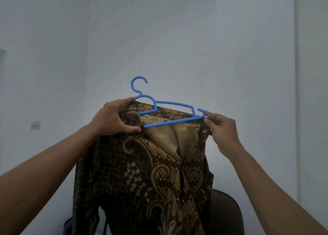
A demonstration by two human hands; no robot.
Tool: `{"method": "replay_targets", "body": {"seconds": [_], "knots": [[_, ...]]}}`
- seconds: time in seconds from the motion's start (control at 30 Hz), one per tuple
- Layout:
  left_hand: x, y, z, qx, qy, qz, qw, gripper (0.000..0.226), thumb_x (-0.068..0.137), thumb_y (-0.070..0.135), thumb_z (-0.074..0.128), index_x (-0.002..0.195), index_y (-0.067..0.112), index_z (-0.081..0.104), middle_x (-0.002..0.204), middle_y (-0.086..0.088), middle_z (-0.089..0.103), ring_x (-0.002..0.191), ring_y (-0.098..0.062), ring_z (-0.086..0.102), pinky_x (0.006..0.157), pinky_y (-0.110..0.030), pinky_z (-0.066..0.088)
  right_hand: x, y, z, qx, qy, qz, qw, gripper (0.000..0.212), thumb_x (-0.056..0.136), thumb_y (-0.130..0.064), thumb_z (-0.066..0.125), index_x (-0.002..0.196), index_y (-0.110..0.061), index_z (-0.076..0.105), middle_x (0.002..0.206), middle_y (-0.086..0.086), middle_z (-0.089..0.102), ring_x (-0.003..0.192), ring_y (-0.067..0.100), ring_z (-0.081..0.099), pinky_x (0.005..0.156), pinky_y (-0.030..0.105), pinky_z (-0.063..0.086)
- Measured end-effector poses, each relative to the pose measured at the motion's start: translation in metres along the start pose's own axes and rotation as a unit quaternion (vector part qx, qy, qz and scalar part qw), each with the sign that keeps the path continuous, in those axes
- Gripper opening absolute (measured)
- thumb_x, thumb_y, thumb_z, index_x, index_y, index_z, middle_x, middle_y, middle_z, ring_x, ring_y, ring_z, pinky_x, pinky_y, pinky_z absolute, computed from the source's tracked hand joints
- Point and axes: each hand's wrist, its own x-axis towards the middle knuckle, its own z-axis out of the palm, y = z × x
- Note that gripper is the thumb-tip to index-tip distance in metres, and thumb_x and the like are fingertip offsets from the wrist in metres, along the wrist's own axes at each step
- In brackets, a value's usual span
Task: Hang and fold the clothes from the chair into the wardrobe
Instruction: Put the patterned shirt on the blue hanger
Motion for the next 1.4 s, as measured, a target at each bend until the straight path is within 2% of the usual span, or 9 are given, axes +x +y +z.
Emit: {"method": "replay_targets", "body": {"seconds": [0.4, 0.67, 0.83, 0.97, 1.1, 1.17, 1.23, 1.3, 1.4], "knots": [[-0.001, -0.012, -0.005, 0.021, -0.022, 0.030, 0.999, 0.115, 0.044, 0.069, 0.083, 0.145, 0.027, 0.047, 0.124, 0.004, 0.065, 0.110, -0.012, 0.062, 0.099, -0.037, 0.051, 0.018, -0.005, 0.000, -0.008, -0.082, 0.047, 0.995, 0.022, 0.096, 0.003, 0.058, 0.108, -0.006, 0.073, 0.101, 0.009, 0.075, 0.093, 0.018, 0.069, 0.076, 0.028, 0.060], [-0.004, -0.006, -0.002, 0.112, -0.035, -0.005, 0.993, 0.118, 0.042, 0.076, 0.078, 0.147, 0.036, 0.042, 0.102, 0.009, 0.058, 0.096, -0.016, 0.057, 0.079, -0.038, 0.052, 0.015, -0.009, 0.006, -0.237, -0.005, -0.165, 0.957, 0.025, 0.095, -0.003, 0.060, 0.111, -0.016, 0.073, 0.094, -0.008, 0.068, 0.086, -0.006, 0.063, 0.073, 0.001, 0.046], [0.001, 0.013, 0.001, 0.201, -0.028, 0.008, 0.979, 0.118, 0.049, 0.073, 0.082, 0.150, 0.034, 0.036, 0.102, 0.003, 0.056, 0.090, -0.018, 0.055, 0.070, -0.034, 0.047, -0.003, -0.019, 0.019, -0.257, 0.018, -0.242, 0.935, 0.021, 0.094, -0.002, 0.060, 0.106, -0.014, 0.073, 0.094, -0.010, 0.067, 0.080, -0.010, 0.059, 0.077, 0.005, 0.048], [0.006, 0.029, 0.005, 0.217, -0.003, 0.001, 0.976, 0.118, 0.050, 0.072, 0.083, 0.151, 0.034, 0.035, 0.104, 0.000, 0.058, 0.093, -0.023, 0.059, 0.068, -0.032, 0.043, -0.049, -0.025, 0.051, -0.219, -0.110, -0.309, 0.919, 0.021, 0.093, -0.001, 0.062, 0.106, -0.014, 0.072, 0.102, -0.013, 0.068, 0.094, -0.008, 0.062, 0.089, 0.009, 0.048], [0.003, 0.039, 0.009, 0.198, 0.014, -0.005, 0.980, 0.118, 0.048, 0.071, 0.083, 0.150, 0.037, 0.035, 0.100, 0.000, 0.056, 0.091, -0.023, 0.059, 0.069, -0.031, 0.042, -0.072, -0.011, 0.059, -0.360, -0.312, -0.244, 0.845, 0.017, 0.097, -0.014, 0.058, 0.108, -0.022, 0.069, 0.102, -0.012, 0.068, 0.089, 0.000, 0.061, 0.087, 0.023, 0.054], [0.000, 0.040, 0.010, 0.167, 0.019, -0.016, 0.986, 0.119, 0.047, 0.070, 0.084, 0.150, 0.038, 0.035, 0.096, 0.002, 0.053, 0.089, -0.021, 0.056, 0.070, -0.032, 0.044, -0.068, -0.009, 0.054, -0.395, -0.290, -0.286, 0.824, 0.015, 0.096, -0.030, 0.060, 0.106, -0.024, 0.069, 0.095, -0.011, 0.065, 0.083, 0.002, 0.059, 0.082, 0.026, 0.054], [-0.001, 0.040, 0.009, 0.131, 0.016, -0.015, 0.991, 0.121, 0.044, 0.074, 0.083, 0.150, 0.038, 0.037, 0.096, 0.003, 0.053, 0.088, -0.019, 0.054, 0.072, -0.034, 0.049, -0.056, -0.014, 0.049, -0.357, -0.168, -0.374, 0.839, 0.025, 0.092, -0.039, 0.061, 0.107, -0.020, 0.068, 0.094, -0.007, 0.063, 0.083, 0.006, 0.055, 0.077, 0.027, 0.052], [-0.001, 0.042, 0.008, 0.102, 0.013, -0.004, 0.995, 0.121, 0.040, 0.079, 0.079, 0.148, 0.039, 0.040, 0.098, 0.004, 0.055, 0.089, -0.017, 0.055, 0.076, -0.036, 0.052, -0.041, -0.024, 0.043, -0.363, -0.076, -0.419, 0.829, 0.049, 0.086, -0.051, 0.065, 0.123, -0.020, 0.062, 0.113, -0.002, 0.059, 0.104, 0.013, 0.051, 0.092, 0.032, 0.047], [0.002, 0.048, 0.009, 0.081, 0.006, 0.014, 0.997, 0.120, 0.039, 0.085, 0.073, 0.146, 0.041, 0.042, 0.100, 0.004, 0.057, 0.090, -0.015, 0.056, 0.079, -0.039, 0.053, -0.021, -0.041, 0.034, -0.446, -0.182, -0.348, 0.804, 0.114, 0.062, -0.081, 0.069, 0.154, -0.032, 0.022, 0.147, 0.000, 0.039, 0.134, 0.019, 0.038, 0.112, 0.043, 0.034]]}}
